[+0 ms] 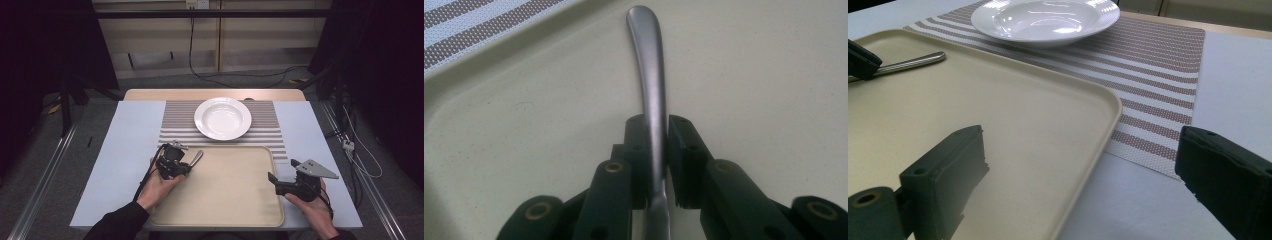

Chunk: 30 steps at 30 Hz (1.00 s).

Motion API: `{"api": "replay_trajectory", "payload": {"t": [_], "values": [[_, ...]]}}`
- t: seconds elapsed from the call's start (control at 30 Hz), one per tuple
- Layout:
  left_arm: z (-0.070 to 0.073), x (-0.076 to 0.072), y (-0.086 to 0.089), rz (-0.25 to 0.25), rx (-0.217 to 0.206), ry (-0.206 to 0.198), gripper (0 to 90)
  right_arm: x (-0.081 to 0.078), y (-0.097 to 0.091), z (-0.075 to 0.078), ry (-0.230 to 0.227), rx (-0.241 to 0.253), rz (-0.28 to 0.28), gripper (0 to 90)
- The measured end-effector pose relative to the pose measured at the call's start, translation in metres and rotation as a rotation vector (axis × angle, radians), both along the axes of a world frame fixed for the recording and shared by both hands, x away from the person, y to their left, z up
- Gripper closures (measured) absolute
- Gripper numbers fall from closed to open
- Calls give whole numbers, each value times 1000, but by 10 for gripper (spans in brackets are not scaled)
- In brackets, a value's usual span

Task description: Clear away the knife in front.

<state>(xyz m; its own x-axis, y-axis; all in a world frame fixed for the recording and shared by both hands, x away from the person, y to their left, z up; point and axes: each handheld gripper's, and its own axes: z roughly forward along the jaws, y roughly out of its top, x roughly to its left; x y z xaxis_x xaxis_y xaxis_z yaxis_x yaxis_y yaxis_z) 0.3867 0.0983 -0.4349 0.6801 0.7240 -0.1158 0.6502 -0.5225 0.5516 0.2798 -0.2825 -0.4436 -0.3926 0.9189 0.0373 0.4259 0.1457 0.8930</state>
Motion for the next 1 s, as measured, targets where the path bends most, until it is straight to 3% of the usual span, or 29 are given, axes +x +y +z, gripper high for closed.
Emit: {"api": "replay_trajectory", "payload": {"t": [0.2, 0.37, 0.57, 0.63, 0.73, 0.9, 1.0], "values": [[2, -5, 1, -3, 36, -6, 794, -1, 0, 0, -2, 0, 2, 61], [0, -10, 8, 6, 23, -14, 791, -1, 0, 0, -2, 0, 3, 61], [-1, -12, 13, -24, 16, -39, 780, -1, 0, 1, -4, 1, 2, 61], [-1, -14, 12, -23, 42, -73, 724, -1, 0, 0, -2, 2, 2, 61], [-2, -14, 14, -34, 42, -82, 694, -1, -1, 0, -1, 2, 3, 61], [-4, -14, 18, -68, -15, -97, 498, -1, -1, 1, -3, 3, 4, 61], [-1, -15, 17, -89, -54, -139, 368, -2, -1, 1, -3, 3, 5, 61]]}}
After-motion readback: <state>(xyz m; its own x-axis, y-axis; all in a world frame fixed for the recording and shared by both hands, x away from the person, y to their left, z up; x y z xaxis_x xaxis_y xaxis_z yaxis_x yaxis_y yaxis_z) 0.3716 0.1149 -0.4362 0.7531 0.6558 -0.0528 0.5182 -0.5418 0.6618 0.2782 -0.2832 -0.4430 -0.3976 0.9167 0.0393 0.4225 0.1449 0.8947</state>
